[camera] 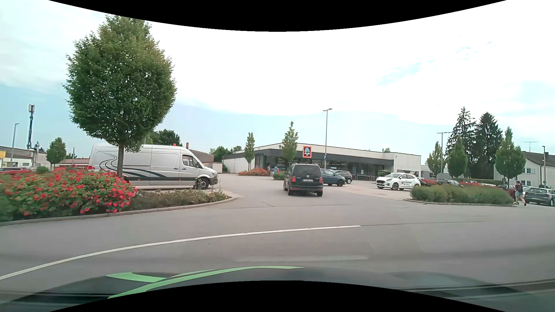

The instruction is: Follow the waypoints while adhering to traffic rules and regulations

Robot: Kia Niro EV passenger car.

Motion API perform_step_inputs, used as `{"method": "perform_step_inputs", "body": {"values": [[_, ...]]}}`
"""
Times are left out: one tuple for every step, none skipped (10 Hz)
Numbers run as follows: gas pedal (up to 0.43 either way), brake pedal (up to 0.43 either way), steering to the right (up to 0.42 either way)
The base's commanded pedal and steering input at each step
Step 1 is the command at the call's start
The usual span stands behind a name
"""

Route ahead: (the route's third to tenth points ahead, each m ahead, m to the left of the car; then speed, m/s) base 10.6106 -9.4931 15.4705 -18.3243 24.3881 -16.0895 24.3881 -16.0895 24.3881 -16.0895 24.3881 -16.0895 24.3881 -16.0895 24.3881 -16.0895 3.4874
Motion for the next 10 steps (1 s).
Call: {"method": "perform_step_inputs", "body": {"values": [[0.028,0.000,0.158],[0.020,0.000,0.194],[0.000,0.000,0.229],[0.000,0.000,0.269],[0.000,0.000,0.302],[0.000,0.000,0.324],[0.000,0.000,0.353],[0.000,0.000,0.393],[0.000,0.000,0.422],[0.000,0.000,0.446]]}}
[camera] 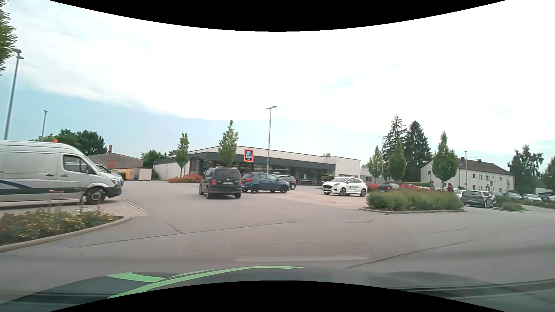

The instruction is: Follow the waypoints while adhering to traffic rules and regulations

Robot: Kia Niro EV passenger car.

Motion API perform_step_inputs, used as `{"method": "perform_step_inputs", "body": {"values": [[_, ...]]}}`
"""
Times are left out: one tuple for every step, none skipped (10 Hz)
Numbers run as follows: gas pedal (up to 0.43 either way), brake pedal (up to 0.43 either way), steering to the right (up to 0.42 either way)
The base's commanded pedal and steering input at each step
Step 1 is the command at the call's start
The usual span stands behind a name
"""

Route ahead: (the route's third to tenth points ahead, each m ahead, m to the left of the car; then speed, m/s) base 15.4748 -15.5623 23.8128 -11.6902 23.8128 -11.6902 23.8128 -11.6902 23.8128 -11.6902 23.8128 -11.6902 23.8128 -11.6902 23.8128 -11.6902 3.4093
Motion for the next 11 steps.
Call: {"method": "perform_step_inputs", "body": {"values": [[0.000,0.000,0.469],[0.000,0.000,0.489],[0.000,0.000,0.507],[0.000,0.000,0.518],[0.000,0.000,0.521],[0.008,0.000,0.522],[0.028,0.000,0.525],[0.039,0.000,0.524],[0.047,0.000,0.522],[0.067,0.000,0.515],[0.067,0.000,0.501]]}}
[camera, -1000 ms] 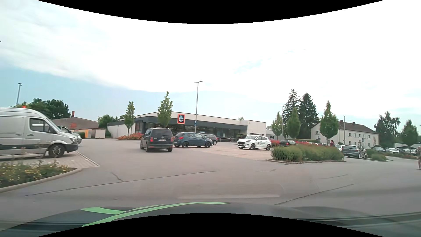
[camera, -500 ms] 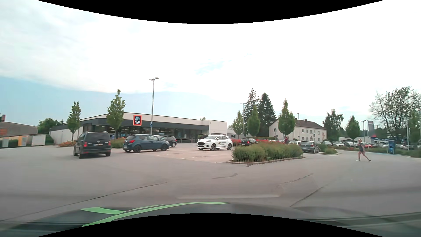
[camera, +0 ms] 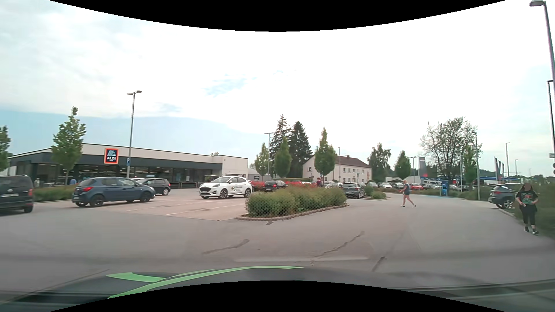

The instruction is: Follow the waypoints while adhering to traffic rules and regulations

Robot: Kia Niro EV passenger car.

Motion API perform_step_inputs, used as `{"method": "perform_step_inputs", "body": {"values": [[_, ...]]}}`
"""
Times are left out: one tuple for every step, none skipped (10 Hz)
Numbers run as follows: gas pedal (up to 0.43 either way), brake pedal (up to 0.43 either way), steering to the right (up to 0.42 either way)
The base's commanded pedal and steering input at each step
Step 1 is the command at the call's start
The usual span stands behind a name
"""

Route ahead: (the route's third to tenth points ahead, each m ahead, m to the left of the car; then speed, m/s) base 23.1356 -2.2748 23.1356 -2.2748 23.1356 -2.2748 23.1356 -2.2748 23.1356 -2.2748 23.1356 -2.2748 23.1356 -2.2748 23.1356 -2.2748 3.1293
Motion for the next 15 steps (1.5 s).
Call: {"method": "perform_step_inputs", "body": {"values": [[0.067,0.000,0.482],[0.079,0.000,0.463],[0.079,0.000,0.443],[0.079,0.000,0.425],[0.079,0.000,0.406],[0.079,0.000,0.395],[0.079,0.000,0.385],[0.079,0.000,0.372],[0.079,0.000,0.363],[0.079,0.000,0.352],[0.079,0.000,0.333],[0.079,0.000,0.310],[0.079,0.000,0.286],[0.079,0.000,0.257],[0.067,0.000,0.227]]}}
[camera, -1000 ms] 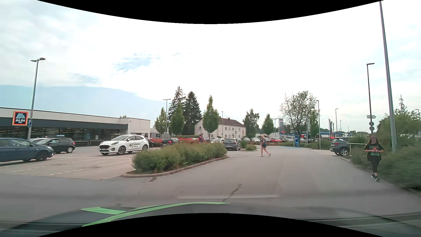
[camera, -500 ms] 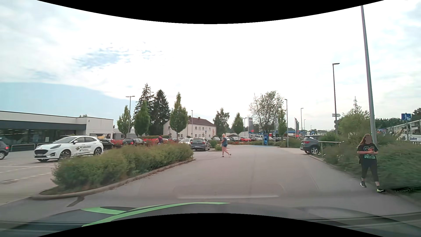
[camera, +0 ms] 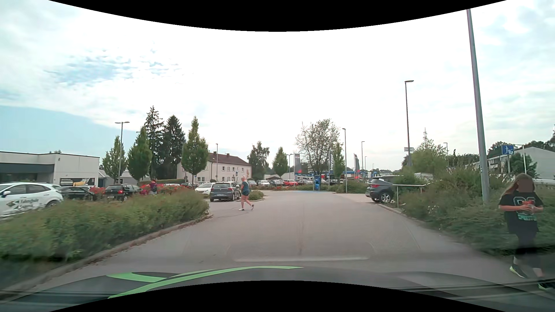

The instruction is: Follow the waypoints while adhering to traffic rules and regulations

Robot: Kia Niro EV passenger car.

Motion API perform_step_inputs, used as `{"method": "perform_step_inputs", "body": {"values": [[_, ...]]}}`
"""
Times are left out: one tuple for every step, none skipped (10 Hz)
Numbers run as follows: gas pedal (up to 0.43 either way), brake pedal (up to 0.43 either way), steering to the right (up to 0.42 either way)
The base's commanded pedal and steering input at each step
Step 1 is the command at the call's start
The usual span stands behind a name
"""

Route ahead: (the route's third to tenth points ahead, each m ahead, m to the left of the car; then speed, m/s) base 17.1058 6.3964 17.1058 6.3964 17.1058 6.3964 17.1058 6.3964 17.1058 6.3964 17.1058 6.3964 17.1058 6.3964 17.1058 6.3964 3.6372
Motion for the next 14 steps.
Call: {"method": "perform_step_inputs", "body": {"values": [[0.067,0.000,0.205],[0.039,0.000,0.188],[0.020,0.000,0.173],[0.000,0.000,0.160],[0.000,0.000,0.147],[0.000,0.000,0.132],[0.000,0.000,0.121],[0.000,0.000,0.106],[0.000,0.000,0.089],[0.000,0.000,0.077],[0.000,0.000,0.064],[0.000,0.000,0.054],[0.000,0.000,0.045],[0.000,0.000,0.033]]}}
